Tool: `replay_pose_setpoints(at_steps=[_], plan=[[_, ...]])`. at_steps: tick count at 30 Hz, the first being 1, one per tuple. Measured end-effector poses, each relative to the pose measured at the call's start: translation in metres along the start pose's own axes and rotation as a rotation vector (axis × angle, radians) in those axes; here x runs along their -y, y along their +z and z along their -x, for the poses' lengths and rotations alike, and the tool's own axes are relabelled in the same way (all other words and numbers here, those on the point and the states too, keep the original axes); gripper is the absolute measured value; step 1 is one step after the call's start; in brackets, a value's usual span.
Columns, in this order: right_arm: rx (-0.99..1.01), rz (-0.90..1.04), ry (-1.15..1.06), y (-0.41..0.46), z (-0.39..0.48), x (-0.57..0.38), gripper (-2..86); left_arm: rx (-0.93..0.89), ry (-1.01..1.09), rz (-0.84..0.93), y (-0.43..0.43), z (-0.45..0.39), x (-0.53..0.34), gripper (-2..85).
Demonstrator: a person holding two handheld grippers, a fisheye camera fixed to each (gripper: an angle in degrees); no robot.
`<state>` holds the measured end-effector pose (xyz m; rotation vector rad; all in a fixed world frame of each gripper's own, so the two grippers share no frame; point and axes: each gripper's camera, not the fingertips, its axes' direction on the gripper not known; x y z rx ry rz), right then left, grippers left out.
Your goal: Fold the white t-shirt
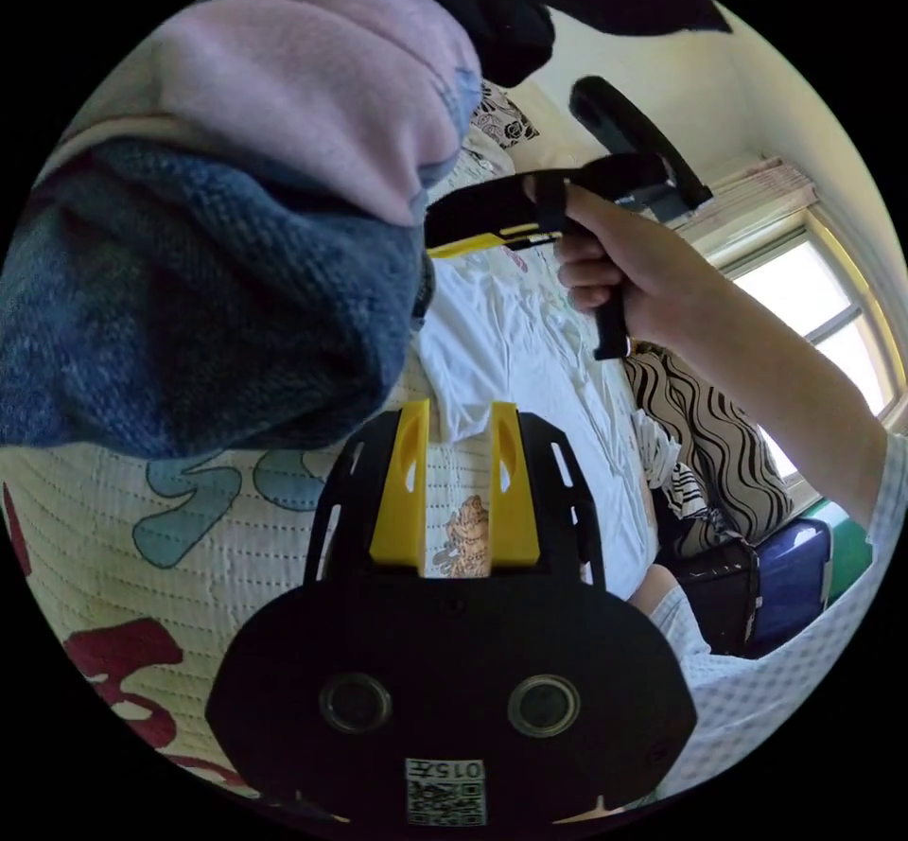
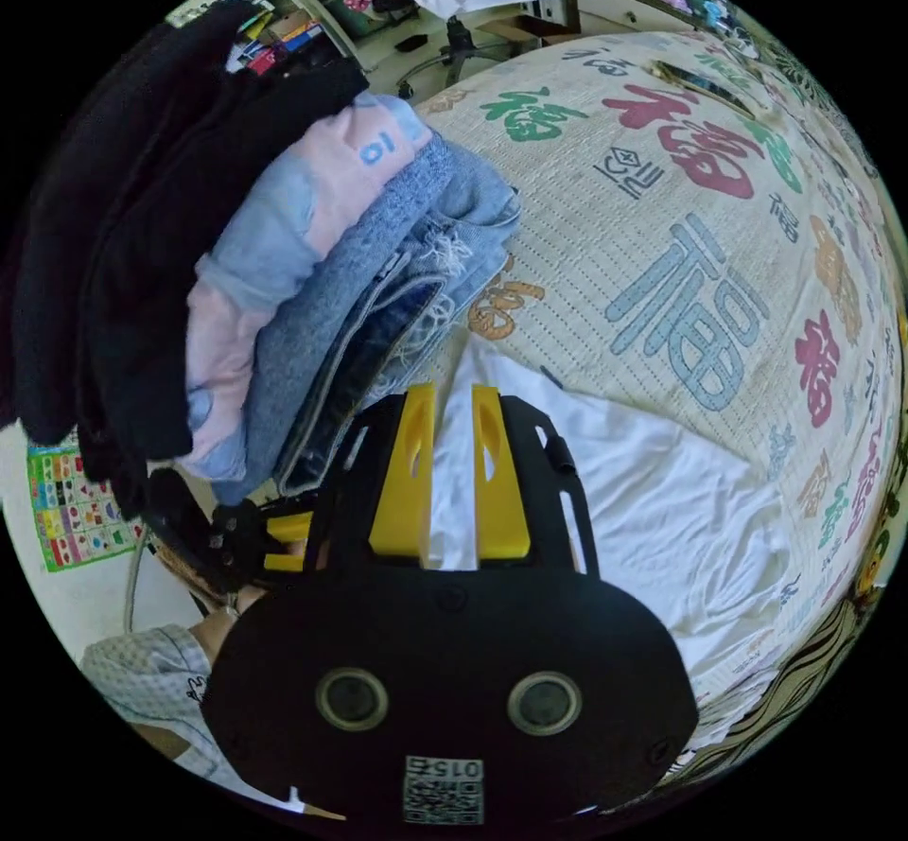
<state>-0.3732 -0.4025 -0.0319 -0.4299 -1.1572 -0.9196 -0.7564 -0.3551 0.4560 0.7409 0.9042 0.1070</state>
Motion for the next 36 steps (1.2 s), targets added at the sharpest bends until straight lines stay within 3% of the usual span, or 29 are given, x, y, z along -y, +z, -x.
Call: replay_pose_setpoints(at_steps=[4, 8, 17, 23, 30, 36], plan=[[-0.143, 0.083, 0.034, 0.032, 0.0, 0.034, 3.4, 0.012, 0.018, 0.027, 0.0, -0.013, 0.006, 6.6], [-0.122, 0.078, 0.048, 0.034, -0.006, 0.044, 0.1, 0.029, 0.033, 0.044, -0.003, -0.029, 0.006, 0.7], [0.116, -0.255, 0.091, -0.052, -0.067, -0.025, -0.3, 0.17, 0.391, -0.115, -0.05, -0.158, -0.016, -0.7], [0.213, -0.455, 0.327, -0.075, -0.163, -0.128, 0.0, 0.356, 0.652, -0.093, 0.001, -0.276, -0.026, -0.6], [0.189, -0.239, 0.546, -0.025, -0.239, -0.191, 2.3, 0.257, 0.74, 0.296, 0.133, -0.33, -0.038, 0.1], [0.106, -0.294, 0.446, -0.047, -0.243, -0.189, 6.3, 0.148, 0.618, 0.139, 0.103, -0.322, -0.018, -0.1]])
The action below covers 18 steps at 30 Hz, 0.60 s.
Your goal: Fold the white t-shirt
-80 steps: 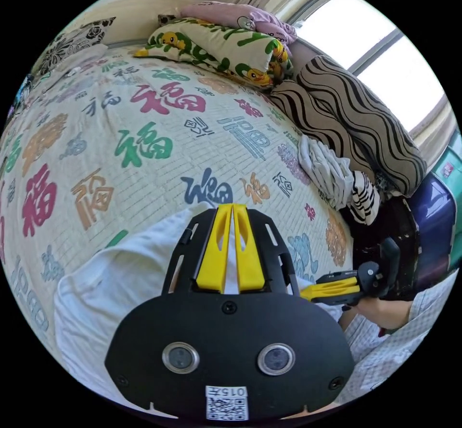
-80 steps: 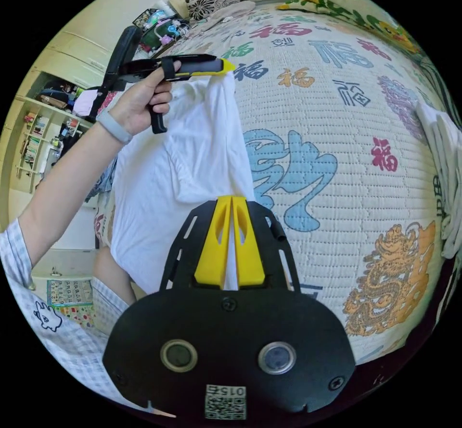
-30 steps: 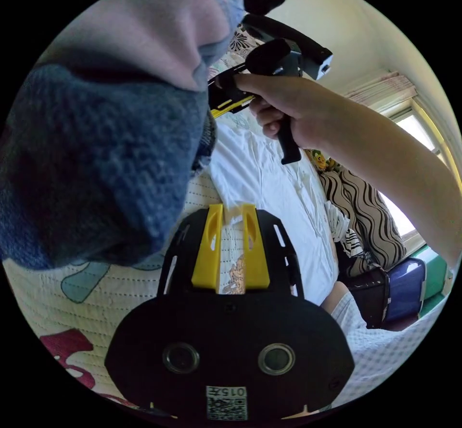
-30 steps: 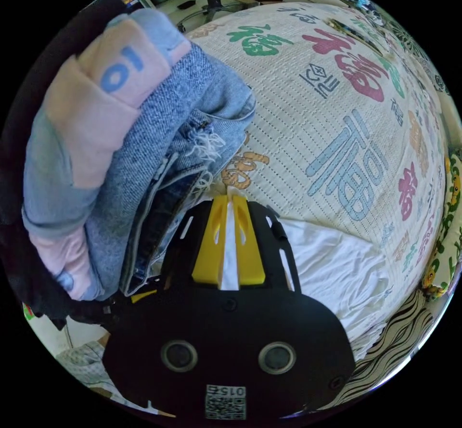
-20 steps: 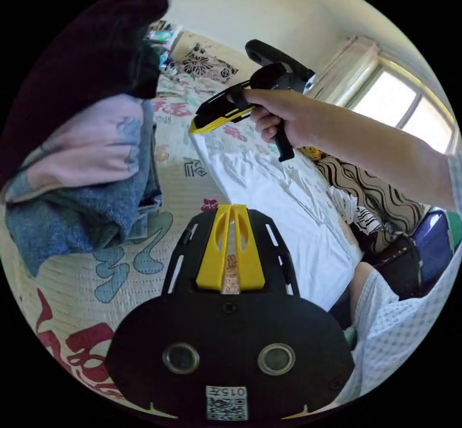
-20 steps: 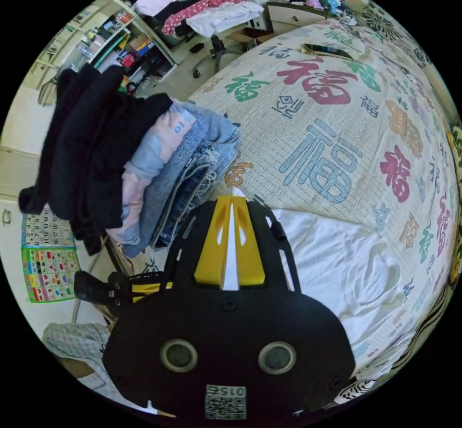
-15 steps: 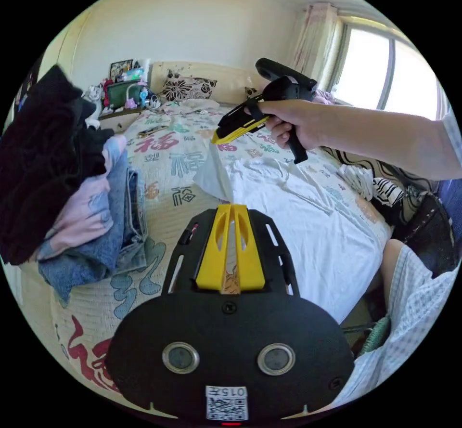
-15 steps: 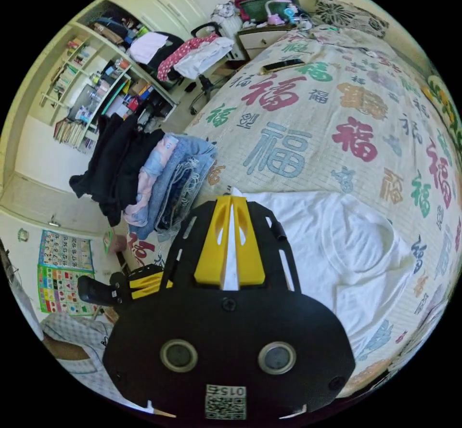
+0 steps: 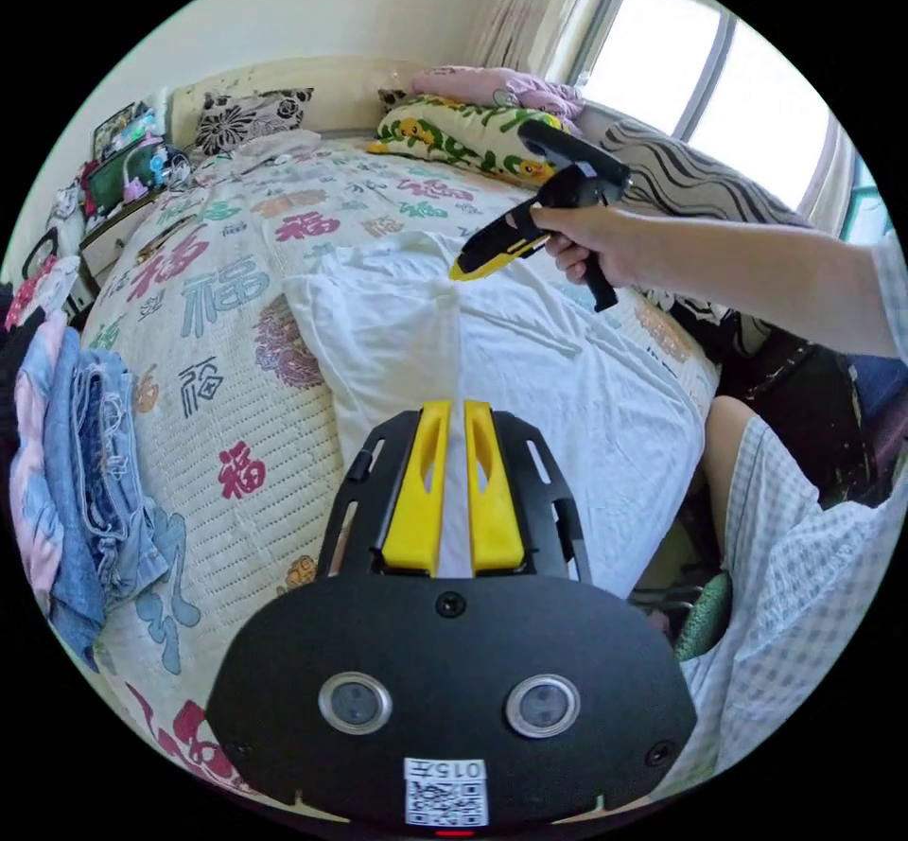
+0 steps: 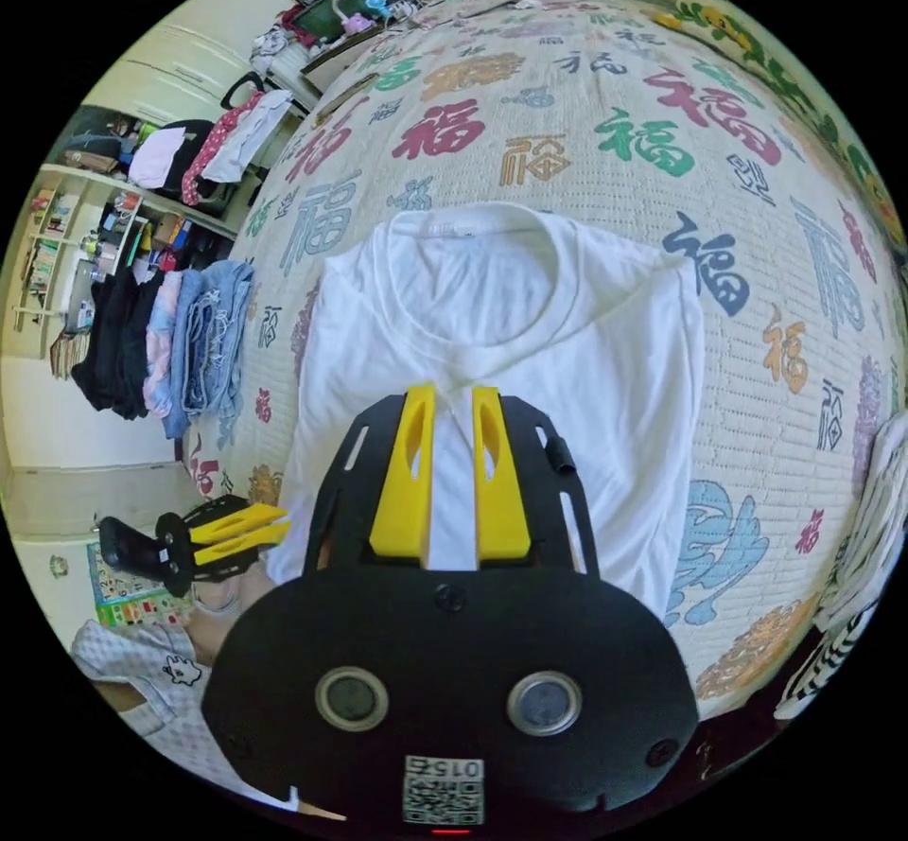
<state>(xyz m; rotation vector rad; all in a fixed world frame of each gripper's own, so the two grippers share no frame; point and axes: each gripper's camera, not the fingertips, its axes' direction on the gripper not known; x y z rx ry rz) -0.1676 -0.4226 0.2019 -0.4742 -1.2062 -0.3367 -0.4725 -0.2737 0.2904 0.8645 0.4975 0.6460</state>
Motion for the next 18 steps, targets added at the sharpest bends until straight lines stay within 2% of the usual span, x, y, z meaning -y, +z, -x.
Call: replay_pose_setpoints(at_steps=[2, 6, 8, 9, 10, 12, 15, 18], plan=[[0.028, -0.016, -0.082, -0.001, 0.015, 0.009, 5.0, 0.013, -0.047, -0.005, 0.009, 0.012, 0.009, -0.4], [0.163, 0.065, -0.252, 0.024, 0.062, 0.033, 0.6, 0.003, -0.032, 0.162, 0.073, 0.022, 0.032, -0.7], [0.138, 0.101, -0.246, 0.039, 0.074, 0.044, 0.0, -0.001, -0.039, 0.201, 0.093, 0.022, 0.034, -0.8], [0.048, 0.108, -0.221, 0.047, 0.076, 0.05, -0.3, 0.039, -0.031, 0.241, 0.105, 0.02, 0.032, -0.8], [-0.051, 0.126, -0.218, 0.054, 0.077, 0.054, -0.4, 0.058, -0.023, 0.232, 0.111, 0.018, 0.029, -0.8], [-0.061, 0.128, -0.204, 0.051, 0.075, 0.057, -0.5, 0.075, -0.027, 0.22, 0.116, 0.017, 0.027, -0.8], [-0.08, 0.024, -0.213, 0.019, 0.069, 0.042, 0.0, 0.069, -0.013, 0.22, 0.12, 0.016, 0.031, -0.6], [-0.053, 0.031, -0.269, -0.015, 0.056, 0.011, 2.4, 0.031, -0.041, 0.076, 0.103, 0.033, 0.039, 0.0]])
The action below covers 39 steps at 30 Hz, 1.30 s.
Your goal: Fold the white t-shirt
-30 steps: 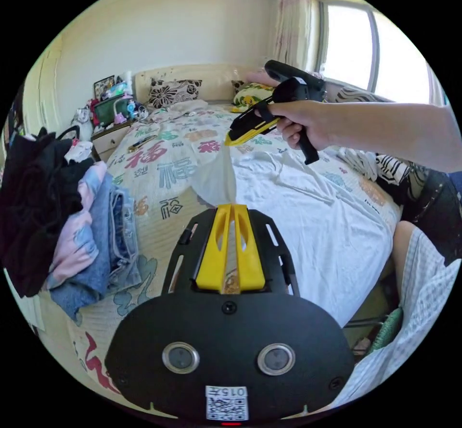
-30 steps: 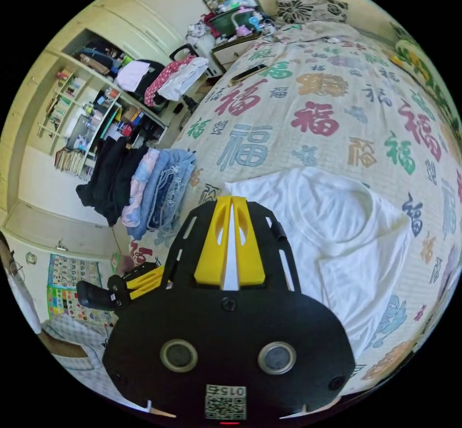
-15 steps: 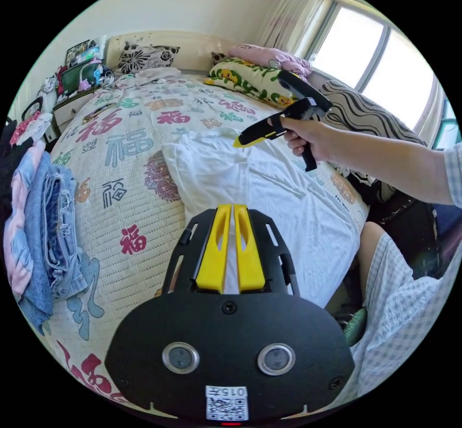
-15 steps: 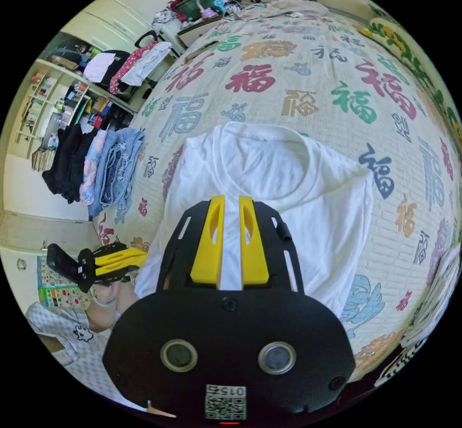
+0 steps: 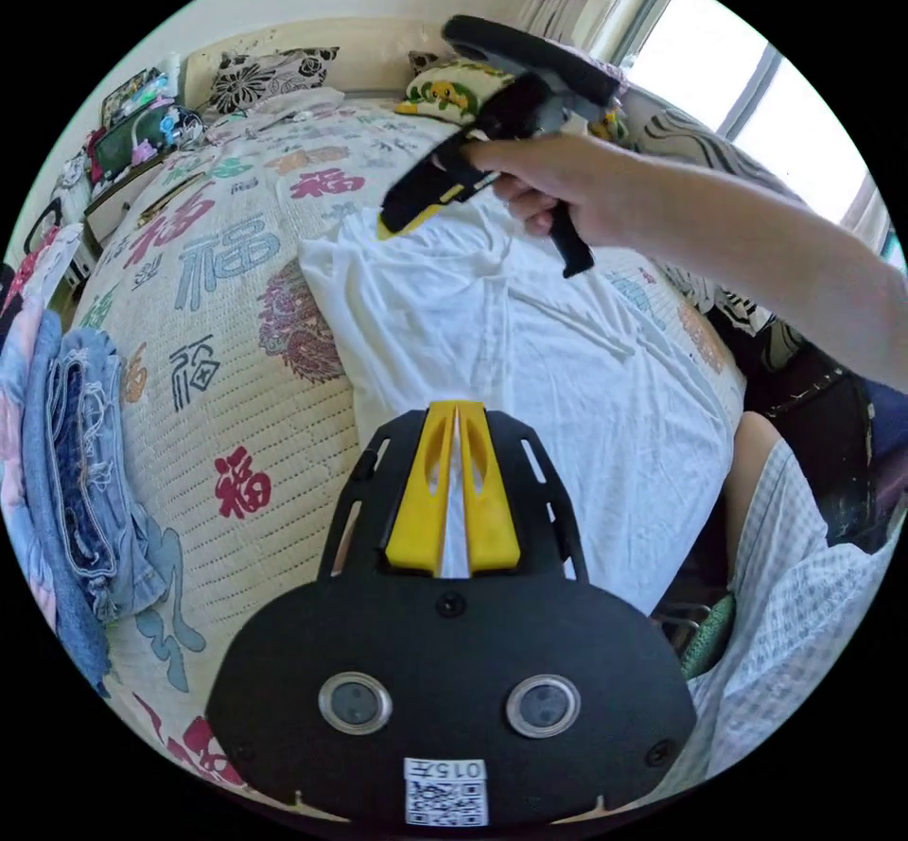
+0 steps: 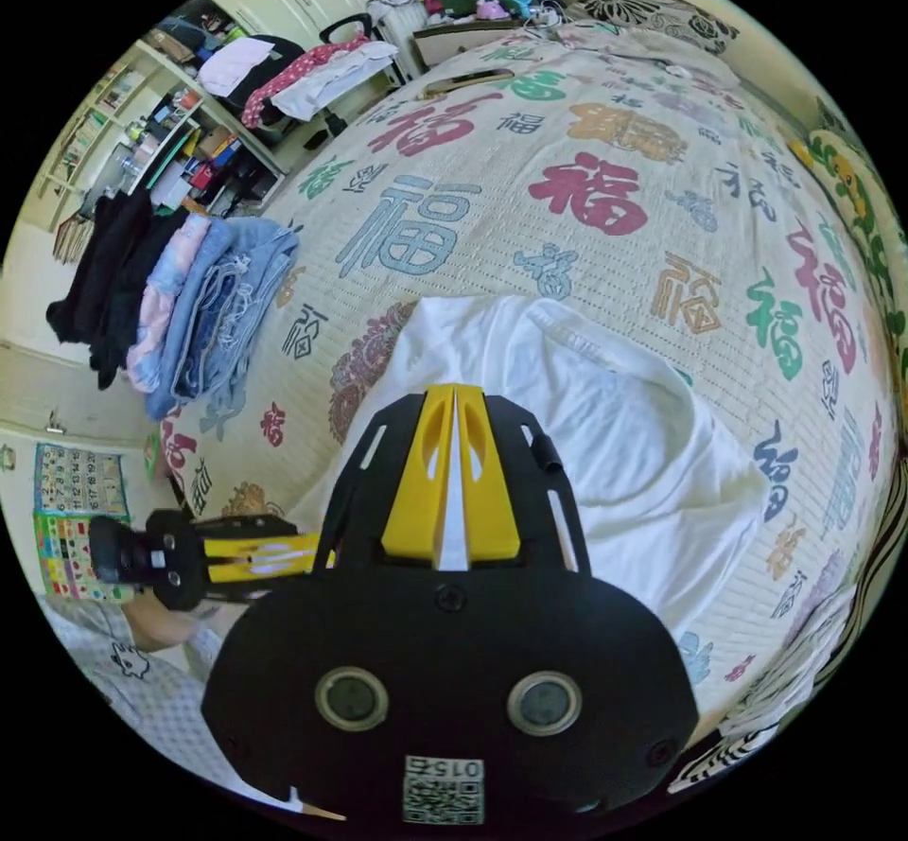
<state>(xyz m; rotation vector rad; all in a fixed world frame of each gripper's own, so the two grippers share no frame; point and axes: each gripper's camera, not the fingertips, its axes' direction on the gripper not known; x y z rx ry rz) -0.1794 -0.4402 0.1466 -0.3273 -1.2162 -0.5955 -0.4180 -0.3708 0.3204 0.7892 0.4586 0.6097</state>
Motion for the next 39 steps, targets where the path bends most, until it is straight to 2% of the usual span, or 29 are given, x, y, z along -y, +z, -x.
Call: replay_pose_setpoints(at_steps=[2, 6, 12, 15, 20, 24, 29, 32, 34, 39], plan=[[-0.006, -0.002, 0.013, -0.013, -0.007, -0.026, 4.4, 0.034, -0.036, -0.048, -0.003, 0.02, 0.015, 1.1], [-0.039, 0.085, 0.054, -0.011, -0.021, -0.063, 5.7, 0.069, -0.124, 0.004, 0.036, 0.079, 0.074, 5.4], [-0.031, 0.099, 0.095, -0.019, -0.028, -0.079, -0.1, 0.074, -0.114, 0.171, 0.119, 0.109, 0.131, 1.9], [-0.062, 0.062, 0.129, -0.038, -0.037, -0.097, -0.7, 0.076, -0.129, 0.17, 0.136, 0.115, 0.132, 0.5], [0.045, 0.03, 0.167, -0.057, -0.05, -0.122, 0.4, 0.116, -0.107, 0.167, 0.149, 0.108, 0.128, 1.1], [0.029, -0.034, 0.132, -0.097, -0.03, -0.152, 4.0, 0.106, -0.07, 0.089, 0.111, 0.081, 0.086, 4.7], [0.294, -0.006, 0.069, -0.095, 0.02, -0.182, 6.3, 0.04, -0.103, 0.161, 0.117, 0.048, 0.014, 7.4], [0.233, 0.009, 0.05, -0.079, 0.051, -0.19, 2.3, 0.025, -0.137, 0.206, 0.143, 0.043, -0.005, 7.0], [0.146, 0.08, 0.041, -0.066, 0.059, -0.199, 0.5, 0.098, -0.122, 0.237, 0.16, 0.039, -0.013, 6.0], [0.241, 0.036, 0.155, -0.09, 0.043, -0.222, 0.1, 0.181, -0.06, 0.275, 0.183, 0.024, -0.013, 5.4]])
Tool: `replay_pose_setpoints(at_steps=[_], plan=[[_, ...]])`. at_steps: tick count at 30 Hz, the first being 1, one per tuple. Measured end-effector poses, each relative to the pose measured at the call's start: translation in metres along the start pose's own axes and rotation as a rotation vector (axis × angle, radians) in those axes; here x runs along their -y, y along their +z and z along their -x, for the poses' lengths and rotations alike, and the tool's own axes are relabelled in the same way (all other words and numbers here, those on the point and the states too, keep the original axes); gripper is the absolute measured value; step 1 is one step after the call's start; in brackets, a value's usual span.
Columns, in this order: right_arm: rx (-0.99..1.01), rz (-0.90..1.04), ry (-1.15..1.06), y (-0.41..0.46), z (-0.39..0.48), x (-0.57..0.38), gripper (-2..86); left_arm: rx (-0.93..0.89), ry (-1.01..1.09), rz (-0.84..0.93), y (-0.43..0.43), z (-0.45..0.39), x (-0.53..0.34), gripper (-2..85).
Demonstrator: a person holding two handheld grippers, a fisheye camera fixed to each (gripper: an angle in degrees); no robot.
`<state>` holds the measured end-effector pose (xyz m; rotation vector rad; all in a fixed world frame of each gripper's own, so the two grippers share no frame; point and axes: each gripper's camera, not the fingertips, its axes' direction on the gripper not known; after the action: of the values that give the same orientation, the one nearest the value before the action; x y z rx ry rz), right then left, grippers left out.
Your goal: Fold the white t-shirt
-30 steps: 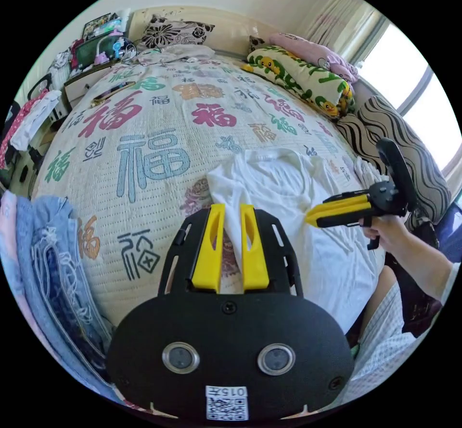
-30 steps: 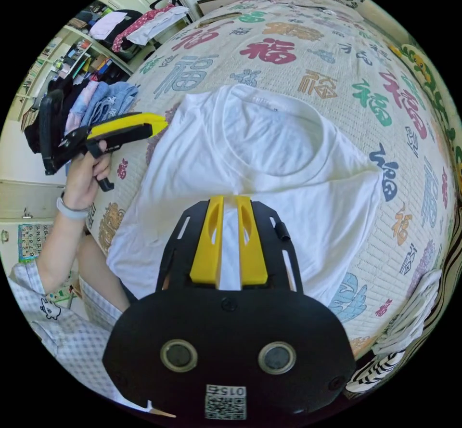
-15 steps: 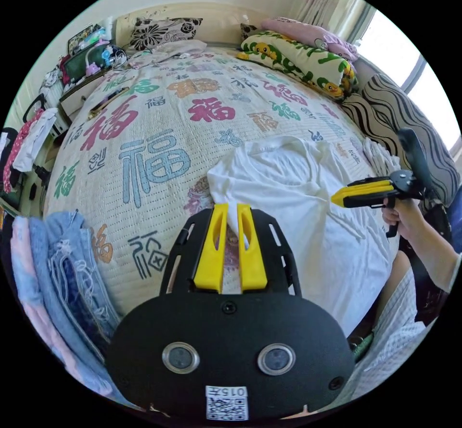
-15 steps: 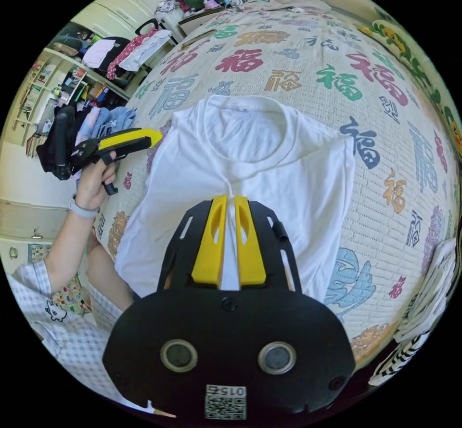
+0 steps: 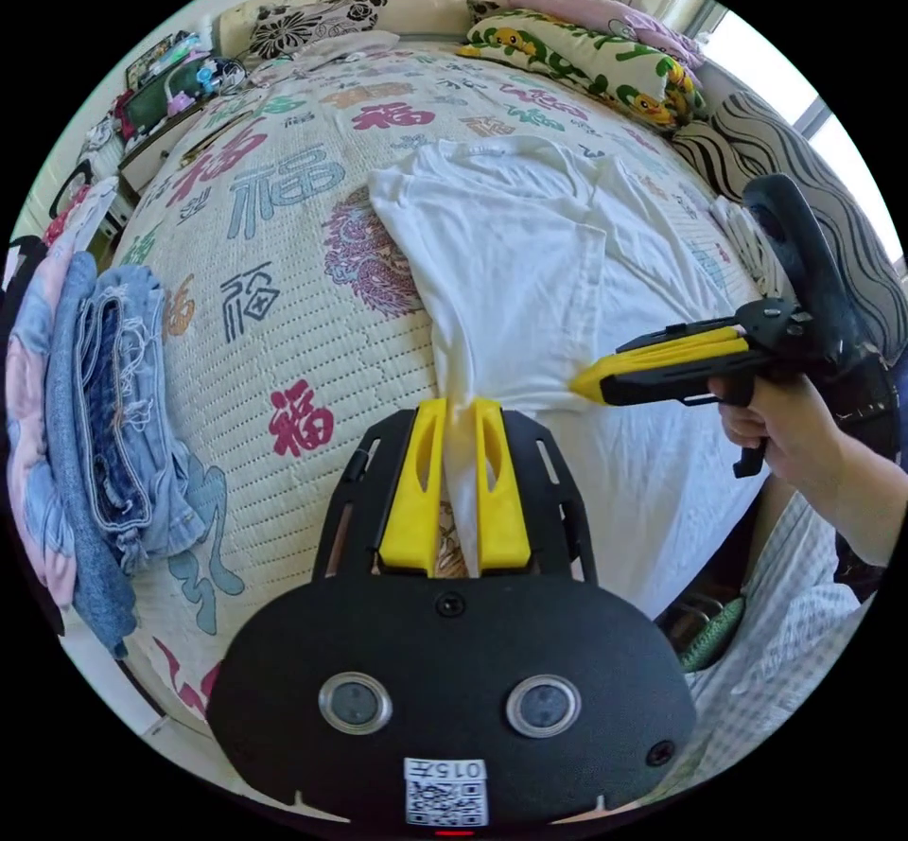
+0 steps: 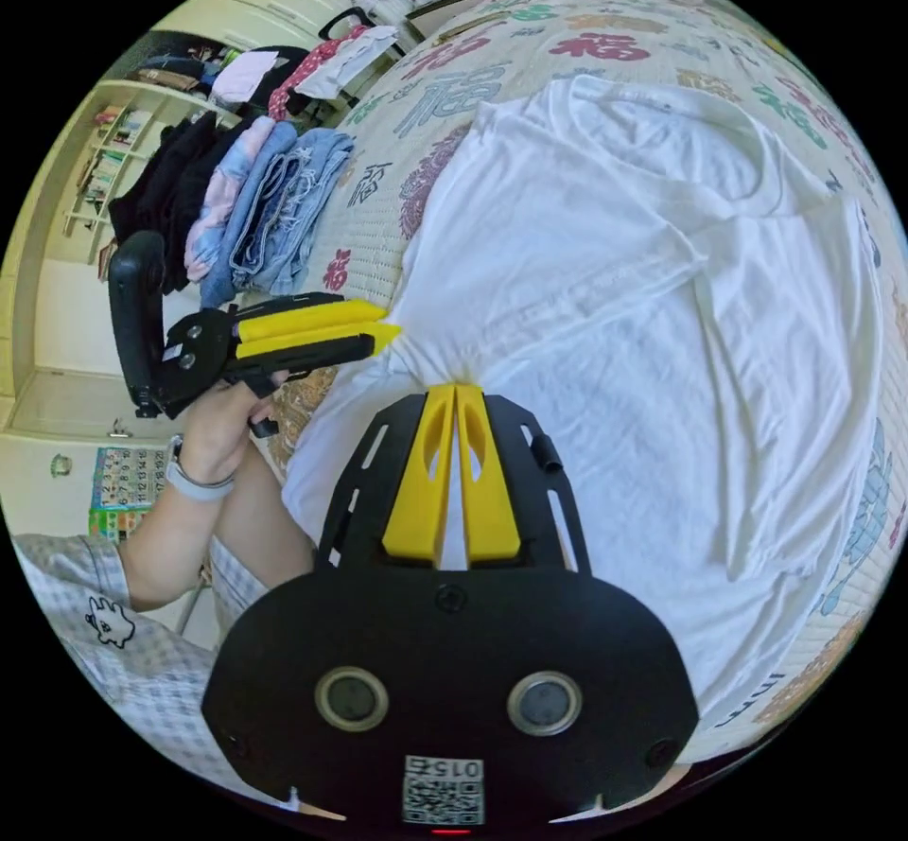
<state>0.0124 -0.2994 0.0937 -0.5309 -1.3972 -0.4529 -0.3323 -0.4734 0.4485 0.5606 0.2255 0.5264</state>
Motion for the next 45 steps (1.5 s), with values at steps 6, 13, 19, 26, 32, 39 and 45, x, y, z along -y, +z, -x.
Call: replay_pose_setpoints(at_steps=[6, 13, 19, 26, 32, 39, 45], plan=[[-0.242, -0.131, -0.011, -0.093, -0.025, -0.064, 4.8, -0.079, 0.074, -0.17, -0.031, -0.038, 0.026, 6.7], [-0.448, -0.037, 0.006, -0.097, -0.048, -0.09, 6.5, -0.125, 0.207, -0.136, 0.044, -0.127, 0.157, 7.0], [-0.497, -0.075, -0.045, -0.118, -0.036, -0.103, 2.0, -0.15, 0.185, 0.016, 0.107, -0.128, 0.195, 1.3], [-0.371, -0.128, 0.002, -0.154, -0.054, -0.124, 3.5, -0.06, 0.248, 0.016, 0.124, -0.131, 0.171, 3.2], [0.014, -0.428, 0.364, -0.23, -0.116, -0.173, 6.5, -0.197, 0.193, -0.208, 0.077, -0.111, 0.195, 7.8], [0.211, -0.451, 0.621, -0.232, -0.163, -0.178, 6.3, -0.264, 0.28, 0.031, 0.167, -0.15, 0.289, 6.8], [0.023, -0.412, 0.529, -0.248, -0.159, -0.174, -0.1, -0.244, 0.29, -0.033, 0.185, -0.157, 0.298, 1.0]])
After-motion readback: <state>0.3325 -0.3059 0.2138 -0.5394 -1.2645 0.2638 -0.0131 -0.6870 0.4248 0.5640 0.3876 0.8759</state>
